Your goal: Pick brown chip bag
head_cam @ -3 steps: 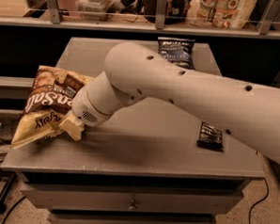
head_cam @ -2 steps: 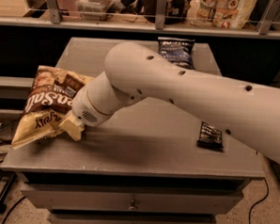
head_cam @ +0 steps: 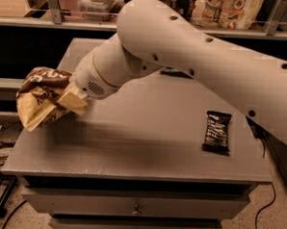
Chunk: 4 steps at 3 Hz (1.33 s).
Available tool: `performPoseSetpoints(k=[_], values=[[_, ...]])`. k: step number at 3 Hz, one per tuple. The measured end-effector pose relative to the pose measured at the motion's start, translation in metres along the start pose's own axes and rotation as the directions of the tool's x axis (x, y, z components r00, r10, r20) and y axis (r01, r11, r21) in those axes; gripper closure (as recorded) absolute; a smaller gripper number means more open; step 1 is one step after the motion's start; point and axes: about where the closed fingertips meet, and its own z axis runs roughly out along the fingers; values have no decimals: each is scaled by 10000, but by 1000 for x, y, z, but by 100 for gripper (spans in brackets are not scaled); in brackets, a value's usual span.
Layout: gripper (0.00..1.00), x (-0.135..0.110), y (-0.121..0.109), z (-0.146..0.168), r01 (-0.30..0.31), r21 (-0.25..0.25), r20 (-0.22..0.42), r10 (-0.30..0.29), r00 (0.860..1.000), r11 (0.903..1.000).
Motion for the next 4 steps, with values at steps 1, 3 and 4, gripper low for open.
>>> performPoseSetpoints(k=[1,3,4], values=[[85,3,4,3,-7,-94,-100,6,9999,10000],[100,-35,-3,-19,701,358,292,-711,9970,9969],[100,-74,-13,-45,1305,807,563,-1352,9892,9882]])
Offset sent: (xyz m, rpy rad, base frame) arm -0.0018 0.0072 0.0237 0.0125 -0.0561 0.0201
